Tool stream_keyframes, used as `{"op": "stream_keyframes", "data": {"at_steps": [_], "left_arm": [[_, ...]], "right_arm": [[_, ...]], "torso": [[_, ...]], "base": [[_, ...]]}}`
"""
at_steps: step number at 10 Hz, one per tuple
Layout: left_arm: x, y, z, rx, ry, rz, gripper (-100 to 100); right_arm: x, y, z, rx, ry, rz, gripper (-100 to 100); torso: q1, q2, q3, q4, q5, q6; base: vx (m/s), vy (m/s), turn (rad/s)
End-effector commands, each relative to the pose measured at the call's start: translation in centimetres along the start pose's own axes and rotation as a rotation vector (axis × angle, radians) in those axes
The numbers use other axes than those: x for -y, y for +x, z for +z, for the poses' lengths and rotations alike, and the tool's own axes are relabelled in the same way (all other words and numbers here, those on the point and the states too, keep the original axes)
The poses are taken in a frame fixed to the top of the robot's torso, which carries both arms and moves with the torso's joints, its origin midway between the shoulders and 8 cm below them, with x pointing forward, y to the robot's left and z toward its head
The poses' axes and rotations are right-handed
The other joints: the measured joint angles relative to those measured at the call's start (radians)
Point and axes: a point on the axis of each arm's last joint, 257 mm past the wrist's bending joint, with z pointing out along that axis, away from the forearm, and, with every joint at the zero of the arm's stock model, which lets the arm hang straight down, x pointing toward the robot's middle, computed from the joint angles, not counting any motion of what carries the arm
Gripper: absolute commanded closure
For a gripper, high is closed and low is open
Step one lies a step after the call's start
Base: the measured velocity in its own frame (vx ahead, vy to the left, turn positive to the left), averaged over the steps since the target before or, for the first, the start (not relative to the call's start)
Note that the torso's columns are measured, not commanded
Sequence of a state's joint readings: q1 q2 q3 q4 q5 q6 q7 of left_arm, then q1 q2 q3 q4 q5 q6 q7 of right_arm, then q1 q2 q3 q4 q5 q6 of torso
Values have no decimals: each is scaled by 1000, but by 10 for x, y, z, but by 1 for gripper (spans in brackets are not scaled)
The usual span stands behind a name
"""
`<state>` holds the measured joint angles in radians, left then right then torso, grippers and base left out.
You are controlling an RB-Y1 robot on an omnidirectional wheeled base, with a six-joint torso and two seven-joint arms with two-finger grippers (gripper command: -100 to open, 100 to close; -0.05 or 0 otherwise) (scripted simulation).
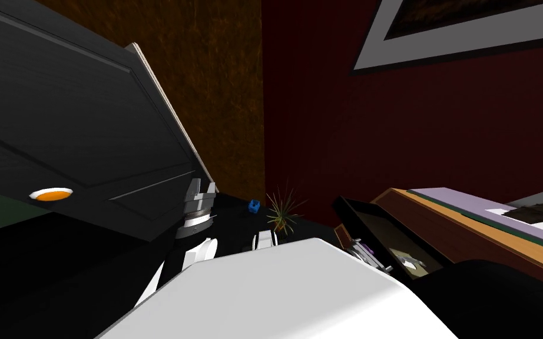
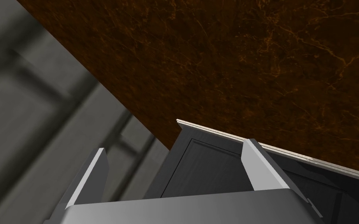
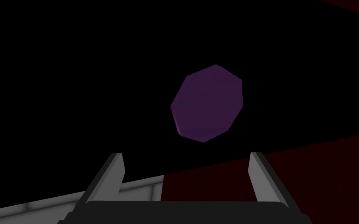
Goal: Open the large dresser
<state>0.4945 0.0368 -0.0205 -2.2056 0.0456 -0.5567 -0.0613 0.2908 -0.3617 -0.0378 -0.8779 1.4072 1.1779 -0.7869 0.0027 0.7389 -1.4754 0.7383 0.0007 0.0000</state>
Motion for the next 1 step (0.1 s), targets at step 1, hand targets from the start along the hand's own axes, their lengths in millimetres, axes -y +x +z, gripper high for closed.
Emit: {"op": "stream_keyframes", "data": {"at_steps": [1], "left_arm": [[0,0,0,0,0,0,0]], "right_arm": [[-1,0,1,-2,-2,-2,0]], "torso": [[-4,-2,-1,0,-1,0]], "base": [[-4,13,0]]}}
